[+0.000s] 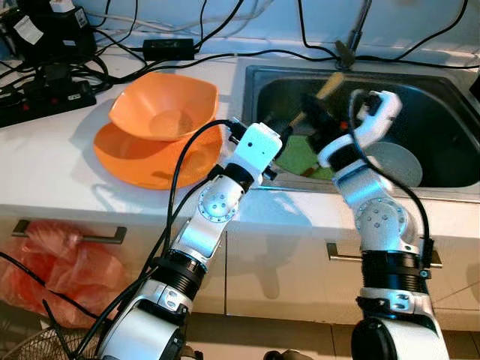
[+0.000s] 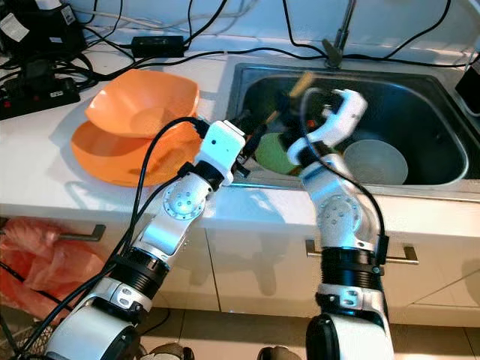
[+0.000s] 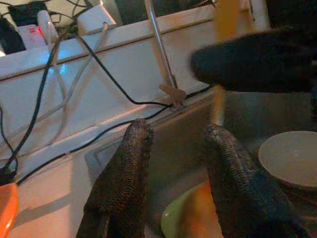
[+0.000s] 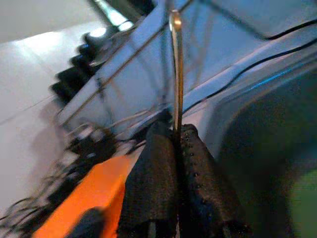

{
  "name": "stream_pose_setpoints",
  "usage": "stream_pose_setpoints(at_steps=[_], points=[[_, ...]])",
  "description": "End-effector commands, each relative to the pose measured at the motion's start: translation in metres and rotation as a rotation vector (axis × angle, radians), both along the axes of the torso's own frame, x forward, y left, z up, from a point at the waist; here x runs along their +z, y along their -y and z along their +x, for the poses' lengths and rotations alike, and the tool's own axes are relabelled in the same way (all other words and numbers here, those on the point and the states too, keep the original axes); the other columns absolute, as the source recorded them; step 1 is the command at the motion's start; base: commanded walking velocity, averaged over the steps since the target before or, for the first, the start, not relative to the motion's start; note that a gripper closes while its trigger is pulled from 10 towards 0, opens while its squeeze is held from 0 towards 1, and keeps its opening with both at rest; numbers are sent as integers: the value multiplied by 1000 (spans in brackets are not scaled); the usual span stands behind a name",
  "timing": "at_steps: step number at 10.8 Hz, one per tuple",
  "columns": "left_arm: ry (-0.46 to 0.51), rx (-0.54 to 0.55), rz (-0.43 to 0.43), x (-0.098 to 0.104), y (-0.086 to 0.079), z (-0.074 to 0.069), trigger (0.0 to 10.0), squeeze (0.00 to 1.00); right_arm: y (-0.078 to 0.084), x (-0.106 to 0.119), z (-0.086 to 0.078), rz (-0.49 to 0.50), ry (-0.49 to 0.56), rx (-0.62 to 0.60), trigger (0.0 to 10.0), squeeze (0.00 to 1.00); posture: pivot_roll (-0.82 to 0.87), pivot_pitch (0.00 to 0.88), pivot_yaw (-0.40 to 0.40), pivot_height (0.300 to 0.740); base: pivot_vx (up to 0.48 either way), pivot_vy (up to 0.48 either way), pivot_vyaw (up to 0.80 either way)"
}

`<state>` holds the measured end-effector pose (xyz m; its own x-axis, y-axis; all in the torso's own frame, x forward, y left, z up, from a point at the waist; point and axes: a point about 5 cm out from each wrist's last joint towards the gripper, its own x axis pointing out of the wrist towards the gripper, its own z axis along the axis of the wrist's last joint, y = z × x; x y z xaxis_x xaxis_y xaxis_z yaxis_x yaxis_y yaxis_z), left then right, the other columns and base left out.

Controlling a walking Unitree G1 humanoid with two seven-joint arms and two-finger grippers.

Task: Kitchen organization

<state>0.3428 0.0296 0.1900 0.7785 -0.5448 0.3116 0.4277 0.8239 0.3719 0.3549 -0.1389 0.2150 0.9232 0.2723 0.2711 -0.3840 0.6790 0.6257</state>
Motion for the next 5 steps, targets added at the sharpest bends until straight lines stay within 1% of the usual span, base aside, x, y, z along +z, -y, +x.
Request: stream_pose_setpoints(at_steps=[1,2,3,4,5], points=[[24,1,-3,4,1,-1,10000,0,6,4,3,-4,5,-52,0,0,43,54,-25,740,0,0,0],[25,0,-5,5,1,-1,10000,0,10,3,4,-5,-2,-84,0,0,44,55,-26,740,0,0,0],[27,-3,-8,5,1,-1,10000,0,27,1,8,-54,-29,-252,0,0,44,55,-25,740,0,0,0],[28,-5,-10,5,1,-1,10000,0,38,-1,9,-62,-43,-349,0,0,45,56,-24,740,0,0,0],[28,-6,-11,5,1,-2,10000,0,43,-1,9,-77,-39,-394,0,0,44,56,-23,740,0,0,0]])
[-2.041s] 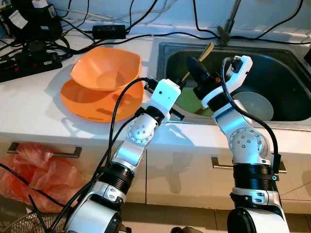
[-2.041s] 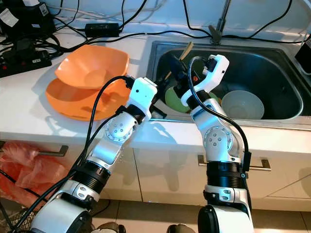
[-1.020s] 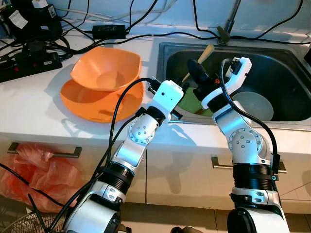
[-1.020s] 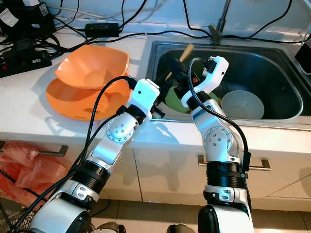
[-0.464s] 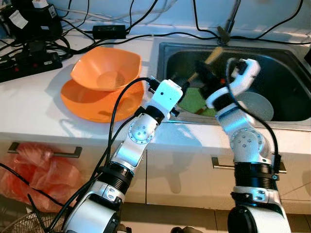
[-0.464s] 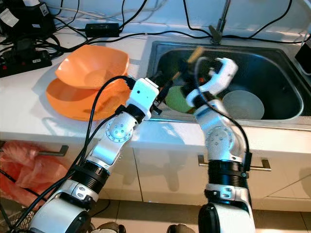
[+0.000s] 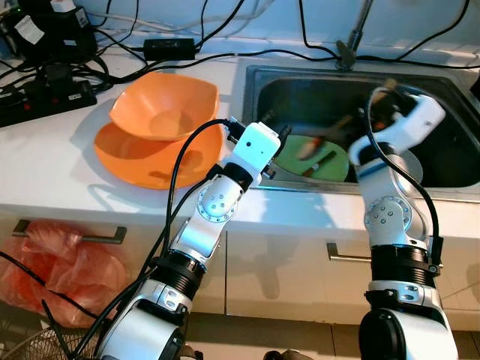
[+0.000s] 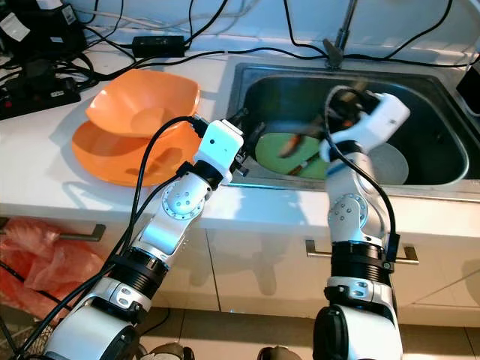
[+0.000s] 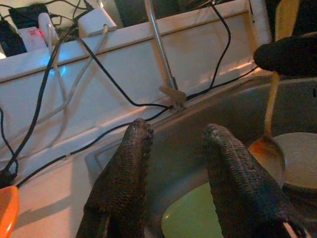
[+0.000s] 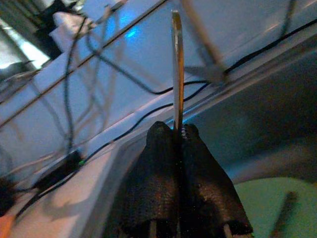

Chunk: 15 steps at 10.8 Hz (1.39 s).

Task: Kitchen organization

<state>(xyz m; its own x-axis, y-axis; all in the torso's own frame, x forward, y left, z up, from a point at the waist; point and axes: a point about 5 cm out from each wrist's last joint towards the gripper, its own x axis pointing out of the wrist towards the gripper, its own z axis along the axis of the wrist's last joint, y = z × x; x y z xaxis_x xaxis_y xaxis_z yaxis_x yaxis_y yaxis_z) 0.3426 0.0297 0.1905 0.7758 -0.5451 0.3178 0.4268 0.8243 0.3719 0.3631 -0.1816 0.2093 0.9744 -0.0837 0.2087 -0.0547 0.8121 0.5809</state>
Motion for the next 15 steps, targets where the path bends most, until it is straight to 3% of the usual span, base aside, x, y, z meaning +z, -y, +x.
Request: stream_pose_setpoints(at_steps=[1,2,4,6,7,8,12,13,15], points=[[21,-8,-9,4,1,-2,10000,0,3,3,1,-33,8,-37,1373,0,42,57,-22,740,0,0,0],[19,-12,-8,3,2,-2,10000,0,-1,-3,3,-77,-11,-37,10000,0,43,59,-23,740,0,0,0],[17,-14,-4,3,3,-2,10000,0,-12,-18,3,-225,-51,0,10000,0,46,60,-23,740,0,0,0],[16,-10,-2,3,2,-2,10000,0,-17,-27,3,-235,-67,24,10000,0,49,61,-24,740,0,0,0],[16,-9,-2,2,2,-2,10000,0,-17,-28,3,-241,-73,29,10000,918,49,61,-24,740,0,0,0],[15,-9,-2,2,2,-2,10000,0,-17,-30,4,-246,-80,30,10000,1000,44,60,-22,740,0,0,0],[14,-5,-2,3,1,-2,10000,0,-17,-32,5,-249,-85,33,10000,1000,47,61,-23,740,0,0,0],[14,0,-9,4,1,-1,10000,0,-19,-32,5,-264,-85,39,10000,0,48,61,-22,740,0,0,0],[58,33,-21,22,-6,4,10000,0,-20,-33,5,-260,-88,44,10000,0,47,61,-21,740,0,0,0]])
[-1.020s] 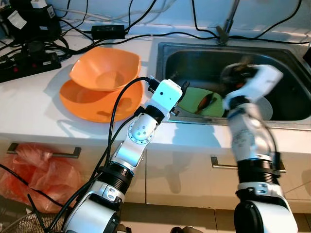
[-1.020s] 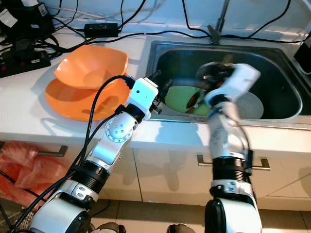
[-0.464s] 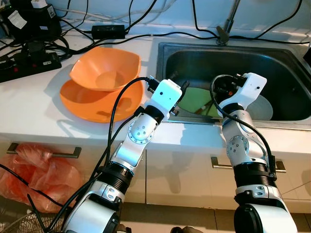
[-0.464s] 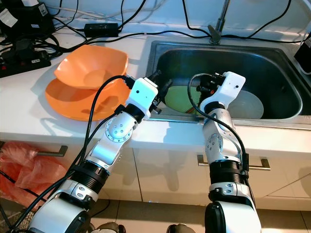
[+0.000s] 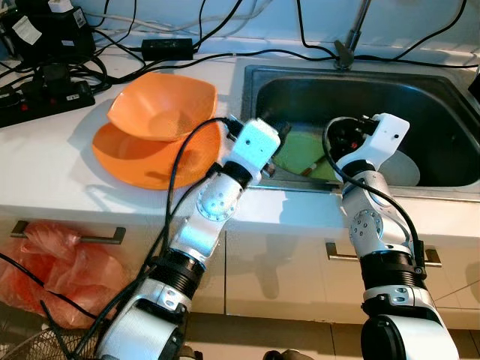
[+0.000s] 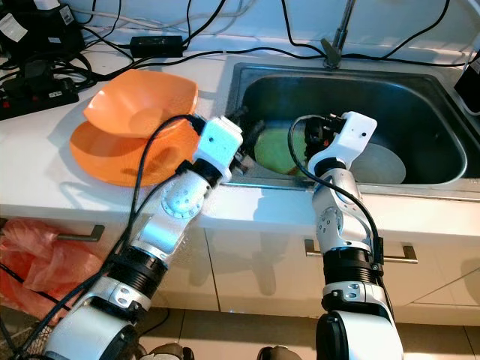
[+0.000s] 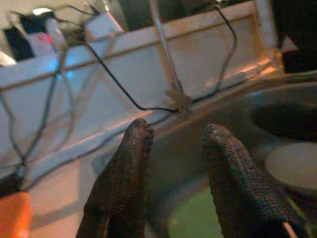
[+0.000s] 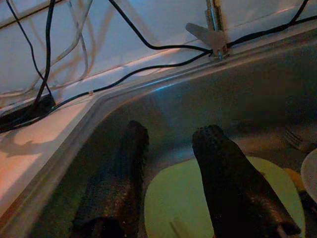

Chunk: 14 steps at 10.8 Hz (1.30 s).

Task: Kitchen organization

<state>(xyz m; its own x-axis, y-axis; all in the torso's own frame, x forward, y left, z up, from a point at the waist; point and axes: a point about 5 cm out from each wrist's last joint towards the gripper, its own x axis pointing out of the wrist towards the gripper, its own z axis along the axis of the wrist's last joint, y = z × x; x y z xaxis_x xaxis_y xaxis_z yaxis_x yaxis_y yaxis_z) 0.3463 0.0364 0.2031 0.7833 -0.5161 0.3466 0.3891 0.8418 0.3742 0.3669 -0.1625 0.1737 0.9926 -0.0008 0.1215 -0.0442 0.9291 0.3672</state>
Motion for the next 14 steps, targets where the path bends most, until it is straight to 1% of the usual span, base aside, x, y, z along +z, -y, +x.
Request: stream_pose_setpoints(at_steps=[1,2,3,4,5,6,7,8,9,10,11,12,13,14], points=[[59,13,-15,22,-2,3,10000,0,-1,2,1,-8,9,7,10000,0,49,60,-22,740,0,0,0],[100,51,-19,41,-12,9,10000,0,-2,2,2,-10,7,14,10000,0,50,59,-22,740,0,0,0],[131,100,-8,57,-26,15,10000,0,-3,1,2,-11,3,19,10000,0,51,57,-21,740,0,0,0],[147,146,-12,69,-42,19,10000,0,-4,1,2,-10,1,20,10000,0,53,57,-20,740,0,0,0],[164,191,11,78,-59,23,10000,0,-4,0,2,-9,-2,21,10000,0,56,56,-20,740,0,0,0],[151,240,77,86,-84,26,10000,0,-6,-1,2,-7,-6,28,10000,0,58,55,-19,740,0,0,0],[118,263,105,85,-94,27,10000,0,-7,-1,2,-6,-7,32,10000,0,66,56,-18,740,0,0,0],[58,275,107,82,-104,28,10000,0,-8,-2,2,-5,-10,36,10000,0,69,59,-18,740,0,0,0],[-51,189,10,79,-102,24,10000,0,-10,-3,2,-5,-12,40,10000,0,67,62,-17,740,0,0,0],[-120,83,-6,81,-98,16,10000,0,-10,-3,2,-3,-12,41,10000,0,69,65,-16,740,0,0,0],[-150,35,8,84,-101,10,10000,0,-9,-3,2,-3,-14,41,10000,0,74,69,-14,740,0,0,0],[-180,30,18,84,-108,8,10000,0,-10,-5,1,-3,-19,44,10000,0,76,70,-13,740,0,0,0],[-225,112,88,76,-117,11,10000,0,-11,-6,1,1,-22,49,10000,0,77,70,-14,740,0,0,0],[-264,123,120,71,-116,10,10000,0,-12,-6,1,1,-22,55,10000,0,78,69,-14,740,0,0,0]])
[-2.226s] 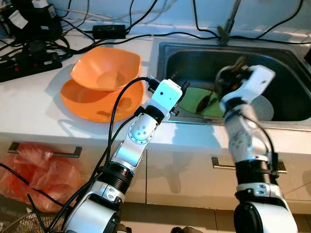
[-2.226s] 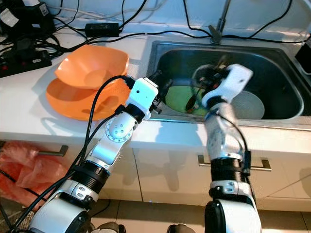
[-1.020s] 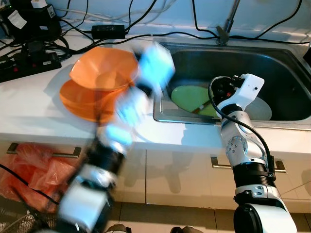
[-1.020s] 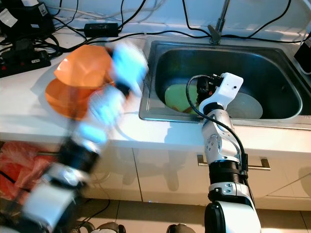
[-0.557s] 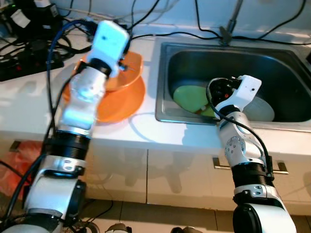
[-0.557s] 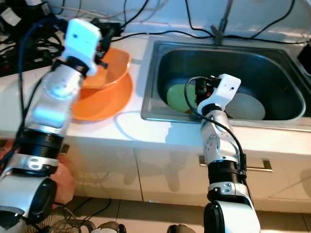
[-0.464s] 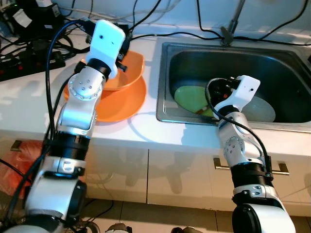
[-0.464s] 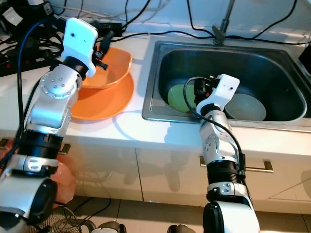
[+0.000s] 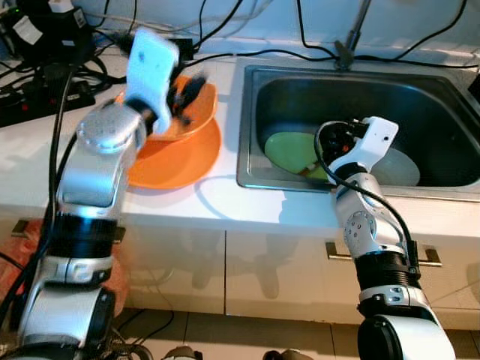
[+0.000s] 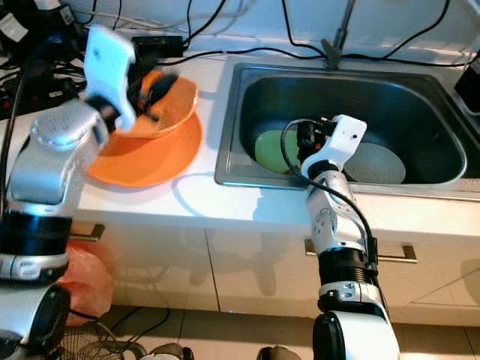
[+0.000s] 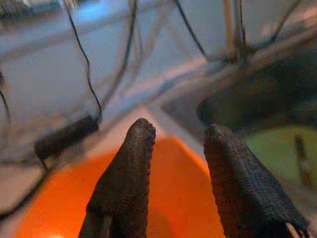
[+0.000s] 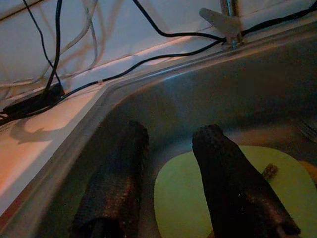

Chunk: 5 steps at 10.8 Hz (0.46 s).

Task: Kitchen organization

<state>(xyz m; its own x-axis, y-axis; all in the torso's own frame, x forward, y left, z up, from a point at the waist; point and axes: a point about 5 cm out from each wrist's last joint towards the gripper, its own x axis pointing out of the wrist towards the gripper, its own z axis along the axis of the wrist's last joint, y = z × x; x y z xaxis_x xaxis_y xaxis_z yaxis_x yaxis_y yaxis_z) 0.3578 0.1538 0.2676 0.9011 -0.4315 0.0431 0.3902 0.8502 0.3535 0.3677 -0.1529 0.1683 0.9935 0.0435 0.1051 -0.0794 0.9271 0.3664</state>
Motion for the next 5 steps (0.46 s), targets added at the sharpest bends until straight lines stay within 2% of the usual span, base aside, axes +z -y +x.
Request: stream_pose_setpoints(at_steps=[1,5], points=[[-29,-27,42,-3,8,-3,10000,0,-3,0,1,1,-5,16,10000,0,78,69,-15,740,0,0,0],[-86,-15,92,-8,10,-5,10000,0,-3,0,0,0,-7,20,10000,0,74,72,-14,740,0,0,0]])
